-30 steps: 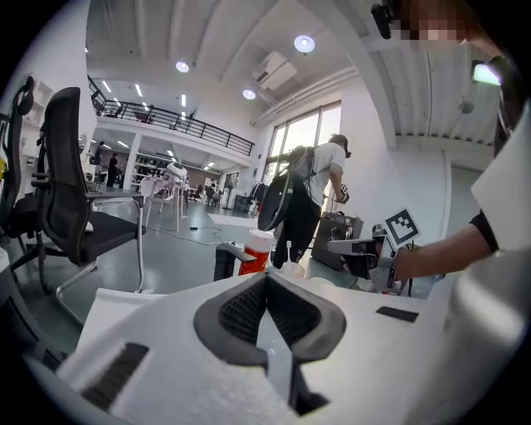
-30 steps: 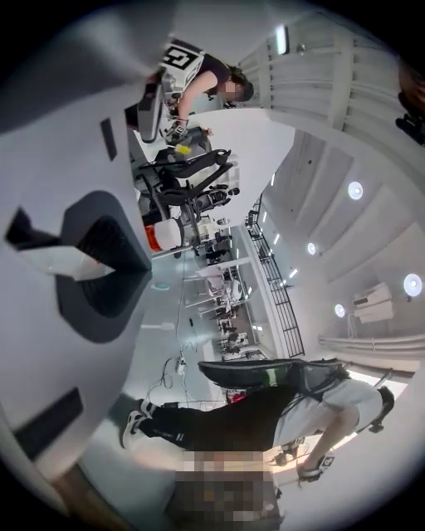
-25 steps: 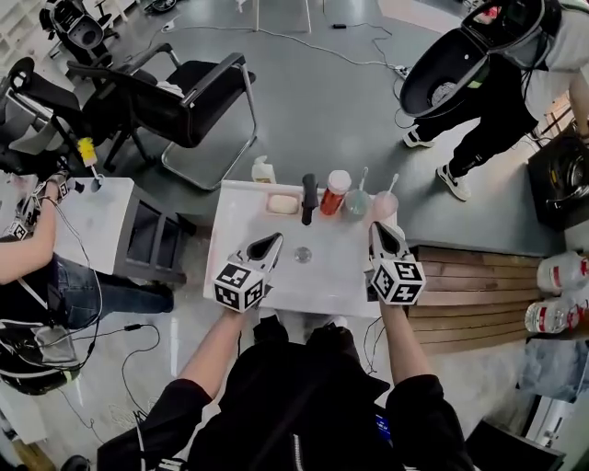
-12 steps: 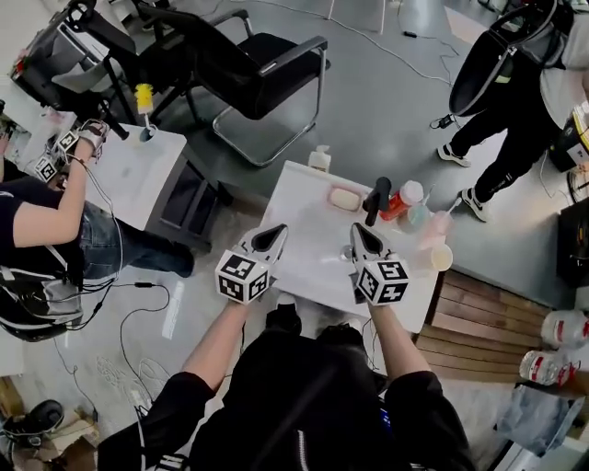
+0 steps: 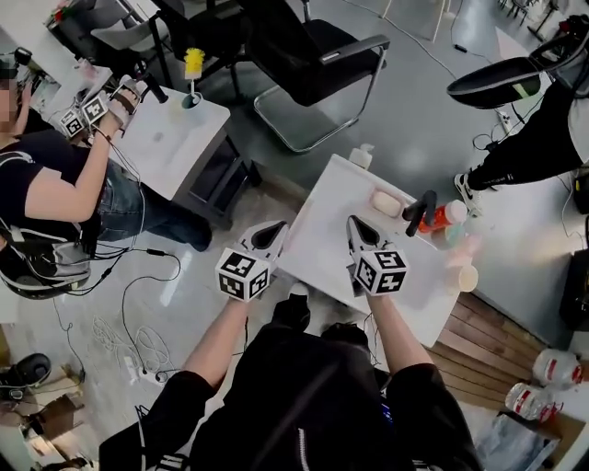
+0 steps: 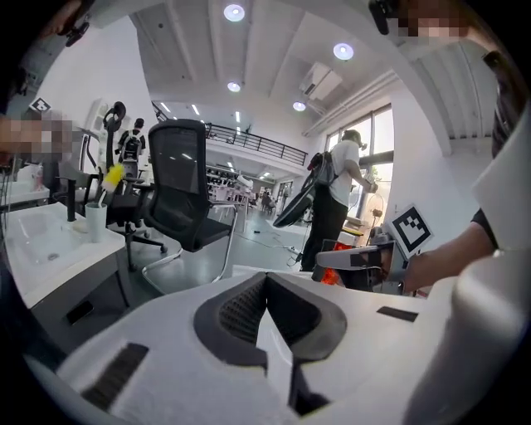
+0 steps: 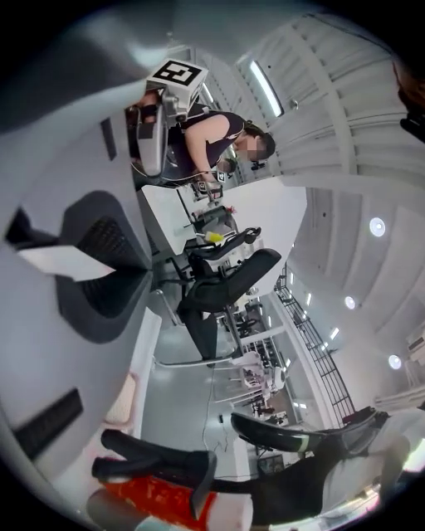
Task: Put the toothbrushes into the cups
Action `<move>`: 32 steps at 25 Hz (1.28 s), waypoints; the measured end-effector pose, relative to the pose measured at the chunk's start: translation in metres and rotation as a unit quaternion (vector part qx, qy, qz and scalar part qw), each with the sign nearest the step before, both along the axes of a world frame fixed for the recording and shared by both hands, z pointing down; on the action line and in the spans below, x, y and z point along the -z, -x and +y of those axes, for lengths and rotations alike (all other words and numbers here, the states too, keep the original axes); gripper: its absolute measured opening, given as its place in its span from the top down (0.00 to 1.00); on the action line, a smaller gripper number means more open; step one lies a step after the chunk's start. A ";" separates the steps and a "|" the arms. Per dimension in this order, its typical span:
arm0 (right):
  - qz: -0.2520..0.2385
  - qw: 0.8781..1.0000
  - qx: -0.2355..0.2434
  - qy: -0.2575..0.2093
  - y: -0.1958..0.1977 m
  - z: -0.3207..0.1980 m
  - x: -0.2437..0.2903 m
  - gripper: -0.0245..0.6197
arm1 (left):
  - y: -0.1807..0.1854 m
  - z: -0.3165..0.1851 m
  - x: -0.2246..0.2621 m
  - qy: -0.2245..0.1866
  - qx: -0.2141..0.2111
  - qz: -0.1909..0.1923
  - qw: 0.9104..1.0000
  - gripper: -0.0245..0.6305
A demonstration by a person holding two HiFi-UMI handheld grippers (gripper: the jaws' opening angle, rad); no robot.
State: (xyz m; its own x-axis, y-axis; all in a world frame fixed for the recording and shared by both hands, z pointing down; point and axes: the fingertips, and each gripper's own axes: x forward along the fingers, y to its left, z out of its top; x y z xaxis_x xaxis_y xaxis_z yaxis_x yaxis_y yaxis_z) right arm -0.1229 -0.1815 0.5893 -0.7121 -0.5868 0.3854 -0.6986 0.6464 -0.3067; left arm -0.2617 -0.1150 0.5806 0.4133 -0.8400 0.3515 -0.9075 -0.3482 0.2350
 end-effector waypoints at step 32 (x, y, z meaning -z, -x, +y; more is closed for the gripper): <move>0.277 0.936 0.123 0.179 0.108 0.018 -0.178 0.86 | 0.070 0.023 -0.048 0.056 0.034 0.016 0.998 0.96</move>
State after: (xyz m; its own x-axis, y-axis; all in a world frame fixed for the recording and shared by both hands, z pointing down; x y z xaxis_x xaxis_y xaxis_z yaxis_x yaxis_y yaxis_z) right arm -0.2308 -0.1635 0.7676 -0.4402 -0.1938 0.8767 -0.6589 0.7331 -0.1688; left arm -0.3322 -0.0920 0.6287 0.3691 -0.8225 0.4326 -0.9197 -0.2562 0.2976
